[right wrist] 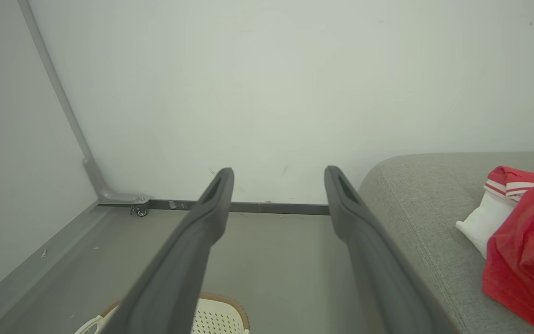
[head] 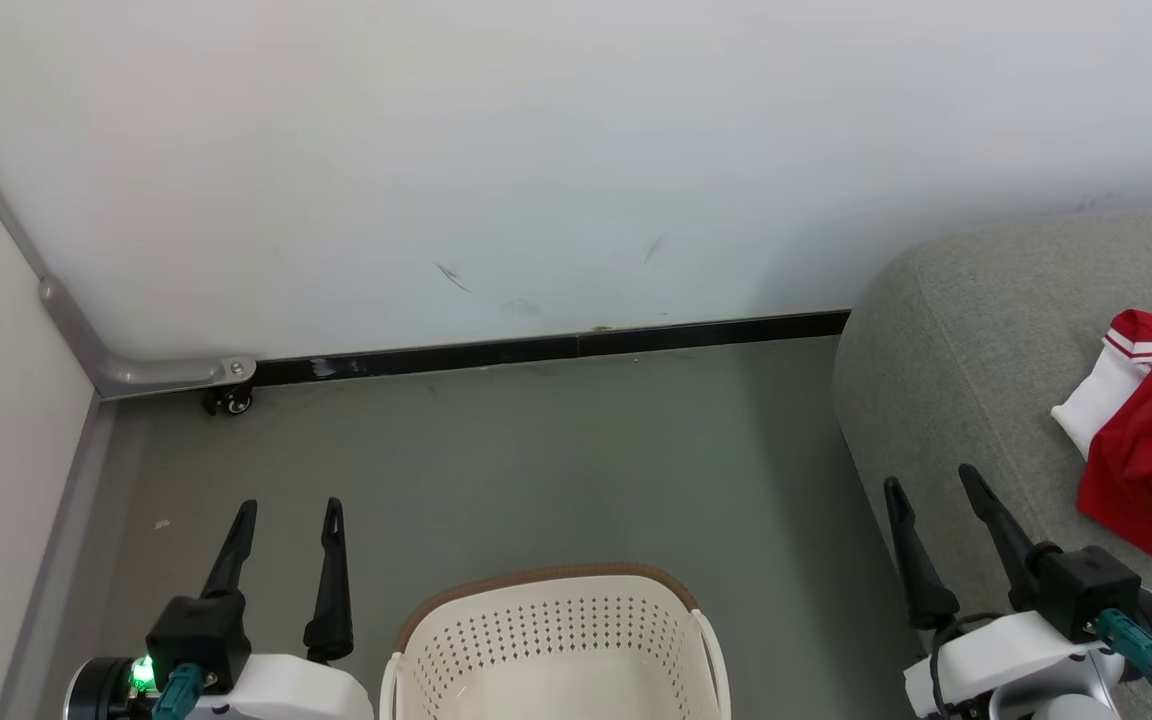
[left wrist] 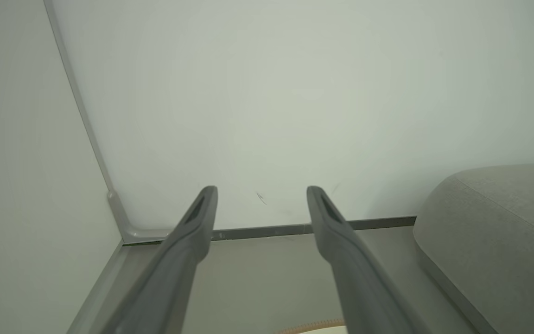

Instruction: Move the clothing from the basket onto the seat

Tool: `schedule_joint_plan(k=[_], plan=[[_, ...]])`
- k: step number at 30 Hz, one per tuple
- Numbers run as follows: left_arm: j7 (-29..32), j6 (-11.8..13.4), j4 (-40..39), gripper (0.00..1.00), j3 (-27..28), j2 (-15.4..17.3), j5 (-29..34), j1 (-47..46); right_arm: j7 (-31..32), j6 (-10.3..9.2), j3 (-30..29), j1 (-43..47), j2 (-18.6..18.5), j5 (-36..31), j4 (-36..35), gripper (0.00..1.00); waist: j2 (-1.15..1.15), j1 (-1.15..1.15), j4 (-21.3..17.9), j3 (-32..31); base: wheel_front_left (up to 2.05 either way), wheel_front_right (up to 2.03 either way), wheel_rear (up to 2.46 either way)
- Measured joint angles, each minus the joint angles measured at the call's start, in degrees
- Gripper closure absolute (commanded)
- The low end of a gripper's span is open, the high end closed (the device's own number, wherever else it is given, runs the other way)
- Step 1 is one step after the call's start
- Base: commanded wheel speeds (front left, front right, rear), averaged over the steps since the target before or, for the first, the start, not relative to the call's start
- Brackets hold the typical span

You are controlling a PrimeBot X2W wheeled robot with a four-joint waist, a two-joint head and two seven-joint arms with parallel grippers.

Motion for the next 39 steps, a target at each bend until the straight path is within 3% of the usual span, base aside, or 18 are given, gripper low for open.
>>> schedule_joint_plan(k=[20,39], plan=[[0.0,2.0,1.8,0.0,0.4,0.4,2.6,0.2,0.5,0.0,2.2,2.6,0.0,3.8,-4.0,0.0,0.0,0.0,0.1,0.7,0.0,0.0,0.0],[0.0,1.9,3.4,0.0,0.5,0.1,3.0,0.2,1.1,0.0,2.7,3.8,0.0,4.3,-5.7,0.0,0.0,0.0,0.7,0.6,0.0,0.0,0.0]])
